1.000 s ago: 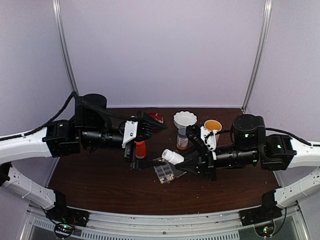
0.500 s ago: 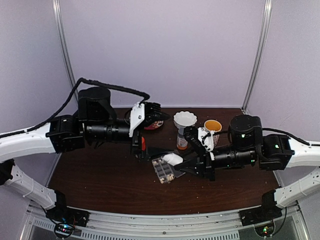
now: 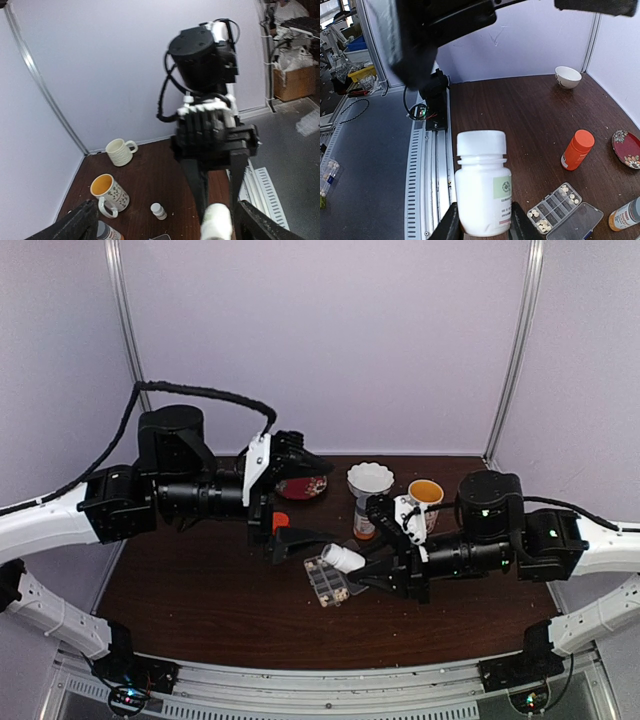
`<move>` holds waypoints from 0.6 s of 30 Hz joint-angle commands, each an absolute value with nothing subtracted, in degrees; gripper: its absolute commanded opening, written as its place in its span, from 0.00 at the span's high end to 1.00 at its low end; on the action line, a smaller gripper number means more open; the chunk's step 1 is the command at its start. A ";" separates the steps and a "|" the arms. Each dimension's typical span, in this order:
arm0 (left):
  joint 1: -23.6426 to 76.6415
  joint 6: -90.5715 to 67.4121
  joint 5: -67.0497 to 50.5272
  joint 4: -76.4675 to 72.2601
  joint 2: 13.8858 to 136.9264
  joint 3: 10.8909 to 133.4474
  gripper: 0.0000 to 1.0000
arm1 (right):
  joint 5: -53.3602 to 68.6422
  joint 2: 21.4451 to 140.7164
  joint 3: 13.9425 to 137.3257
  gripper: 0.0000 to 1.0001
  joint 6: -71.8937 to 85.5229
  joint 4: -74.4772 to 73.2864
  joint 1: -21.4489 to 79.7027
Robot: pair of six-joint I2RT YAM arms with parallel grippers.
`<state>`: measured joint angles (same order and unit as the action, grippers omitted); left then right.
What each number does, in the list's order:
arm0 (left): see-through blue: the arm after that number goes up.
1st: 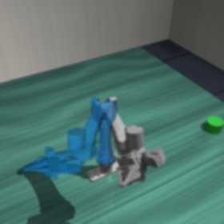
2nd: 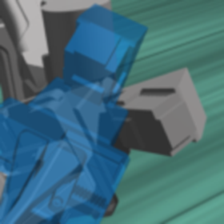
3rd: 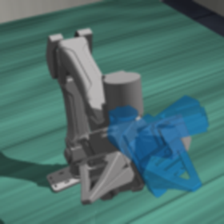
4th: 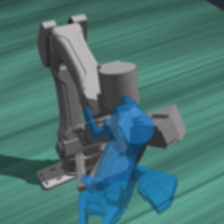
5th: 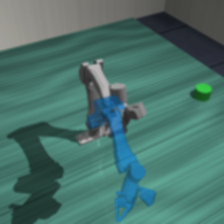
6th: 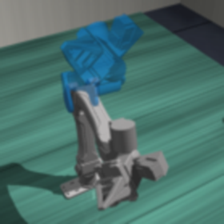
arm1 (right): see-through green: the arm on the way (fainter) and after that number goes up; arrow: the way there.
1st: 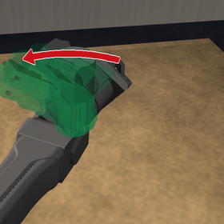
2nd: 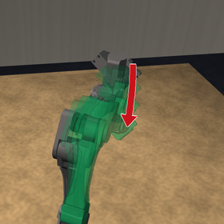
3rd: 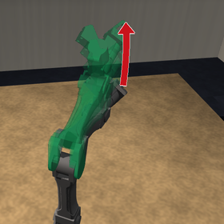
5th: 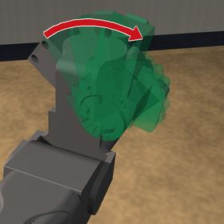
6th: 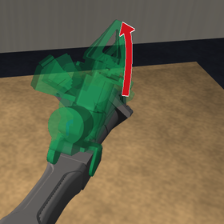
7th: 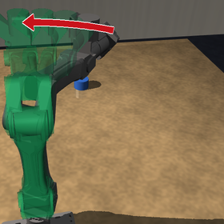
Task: Sort the pills into containers
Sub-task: Unscrew the lid of the pill bottle from the pill bottle.
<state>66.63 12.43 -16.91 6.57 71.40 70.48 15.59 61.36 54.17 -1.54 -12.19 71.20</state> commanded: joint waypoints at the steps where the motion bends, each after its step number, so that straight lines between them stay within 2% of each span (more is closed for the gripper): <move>1: 66.56 19.17 -31.38 9.16 68.49 67.46 0.03 | 15.81 59.94 55.00 0.99 -1.23 -11.08 71.11; 4: 66.58 20.35 -31.81 11.16 68.93 67.28 0.06 | 16.62 60.20 55.30 0.99 -1.23 -11.33 71.14; 5: 66.56 20.76 -32.06 11.67 69.22 67.43 0.10 | 16.78 60.39 55.43 0.99 -1.23 -11.34 71.13; 6: 66.59 21.94 -33.10 12.26 69.63 67.72 0.20 | 16.94 60.54 55.64 0.99 -1.27 -11.37 71.13; 7: 66.56 23.11 -34.06 13.29 70.08 68.27 0.26 | 17.09 60.63 55.82 0.99 -1.24 -11.50 71.11; 8: 66.59 24.00 -34.67 14.32 70.79 69.04 0.28 | 17.26 60.69 55.95 0.99 -1.23 -11.56 71.13; 13: 66.60 24.13 -33.25 15.82 72.95 70.30 0.25 | 17.66 60.65 56.38 0.99 -1.25 -12.07 71.15; 18: 66.56 24.47 -32.95 16.94 74.00 71.22 0.28 | 17.51 60.64 56.56 0.99 -1.32 -12.37 71.13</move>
